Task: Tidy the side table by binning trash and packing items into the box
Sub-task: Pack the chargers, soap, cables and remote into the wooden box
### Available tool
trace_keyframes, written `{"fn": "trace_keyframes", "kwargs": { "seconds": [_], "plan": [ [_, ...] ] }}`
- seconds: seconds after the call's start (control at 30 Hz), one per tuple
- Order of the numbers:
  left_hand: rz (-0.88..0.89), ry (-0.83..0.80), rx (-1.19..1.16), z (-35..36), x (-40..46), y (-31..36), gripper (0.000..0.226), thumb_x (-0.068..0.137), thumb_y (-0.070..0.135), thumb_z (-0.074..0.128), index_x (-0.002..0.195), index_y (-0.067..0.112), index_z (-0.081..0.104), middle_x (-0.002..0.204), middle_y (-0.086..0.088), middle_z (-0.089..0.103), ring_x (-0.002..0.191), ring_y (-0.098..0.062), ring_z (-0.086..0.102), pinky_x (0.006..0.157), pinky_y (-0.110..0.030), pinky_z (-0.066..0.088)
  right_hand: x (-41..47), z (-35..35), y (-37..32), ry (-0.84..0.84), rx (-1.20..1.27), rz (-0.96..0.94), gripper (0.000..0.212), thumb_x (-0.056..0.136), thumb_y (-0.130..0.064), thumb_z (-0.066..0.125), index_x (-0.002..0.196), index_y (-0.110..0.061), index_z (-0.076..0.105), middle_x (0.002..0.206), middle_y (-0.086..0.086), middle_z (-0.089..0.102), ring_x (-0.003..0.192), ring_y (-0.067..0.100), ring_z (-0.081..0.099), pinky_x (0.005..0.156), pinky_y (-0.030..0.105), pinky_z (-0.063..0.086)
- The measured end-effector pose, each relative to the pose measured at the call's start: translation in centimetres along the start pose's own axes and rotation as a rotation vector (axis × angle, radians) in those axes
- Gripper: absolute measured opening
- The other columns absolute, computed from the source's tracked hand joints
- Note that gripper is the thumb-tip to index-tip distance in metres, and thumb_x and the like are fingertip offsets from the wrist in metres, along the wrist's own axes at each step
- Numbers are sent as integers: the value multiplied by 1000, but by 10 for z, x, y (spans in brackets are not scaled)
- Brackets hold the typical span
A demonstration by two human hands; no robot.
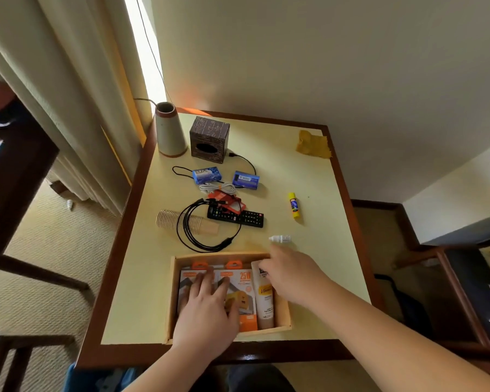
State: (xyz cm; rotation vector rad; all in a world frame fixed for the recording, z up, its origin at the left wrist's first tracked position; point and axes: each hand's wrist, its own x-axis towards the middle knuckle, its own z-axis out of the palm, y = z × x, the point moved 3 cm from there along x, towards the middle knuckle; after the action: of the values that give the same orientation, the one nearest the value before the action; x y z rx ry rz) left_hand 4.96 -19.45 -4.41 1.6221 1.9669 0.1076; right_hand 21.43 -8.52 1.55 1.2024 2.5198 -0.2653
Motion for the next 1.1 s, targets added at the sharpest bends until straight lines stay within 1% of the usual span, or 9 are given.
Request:
{"fn": "trace_keyframes", "kwargs": {
  "seconds": [0.07,0.2,0.37,0.47,0.53,0.67,0.77,0.93,1.1],
  "plan": [
    [0,2,1,1,0,0,68,100,67,30,163,40,22,175,4,5,161,-25,-2,127,-47,6,-3,7,-2,47,-67,-97,12,96,-20,65,107,-16,69,105,3,54,100,25,50,83,42,51],
    [-14,4,-1,3,1,0,69,100,69,30,162,42,22,175,6,3,161,-24,-2,127,-47,8,-9,18,-12,47,-181,-165,29,93,-26,64,117,-10,70,115,8,69,113,30,56,107,48,41],
    [-32,18,20,4,1,4,69,99,70,29,162,42,24,175,7,4,161,-23,-3,127,-45,7,-9,28,-33,-118,-355,-137,40,97,-31,64,128,-4,66,126,15,68,123,37,55,122,59,22],
    [-56,23,38,3,1,5,68,99,70,32,162,43,24,174,7,9,161,-25,1,127,-46,11,-1,33,-46,-293,-481,-170,42,97,-26,65,133,-5,63,134,17,65,130,39,52,124,63,10],
    [-82,8,70,2,1,7,70,98,70,34,162,43,23,174,5,11,160,-27,6,127,-47,15,3,40,-50,-360,-518,-183,51,99,-28,63,144,-7,55,150,19,54,144,42,40,124,67,1],
    [-106,-1,160,-1,9,17,78,91,77,35,160,46,20,169,-1,21,154,-33,20,121,-52,31,6,48,-44,-194,-424,-58,64,106,-33,47,158,-1,29,155,27,42,147,48,29,122,71,-5],
    [-174,-4,204,0,18,22,80,89,81,30,160,48,17,167,-3,18,152,-33,18,119,-55,27,3,45,-32,-92,-377,-61,67,105,-33,46,160,-4,23,153,28,36,145,46,26,121,71,-5],
    [-229,58,201,3,19,23,75,87,81,37,153,47,30,159,-3,27,146,-31,25,117,-50,31,-2,47,-22,-75,-394,-147,63,108,-31,36,161,-1,22,159,26,28,147,45,19,119,68,-15],
    [-268,98,149,4,14,26,71,84,78,39,147,44,37,155,-2,34,144,-30,30,115,-50,36,2,41,-23,-223,-502,-218,69,104,-45,45,163,-13,25,165,21,28,154,42,17,115,68,-25]
  ]
}}
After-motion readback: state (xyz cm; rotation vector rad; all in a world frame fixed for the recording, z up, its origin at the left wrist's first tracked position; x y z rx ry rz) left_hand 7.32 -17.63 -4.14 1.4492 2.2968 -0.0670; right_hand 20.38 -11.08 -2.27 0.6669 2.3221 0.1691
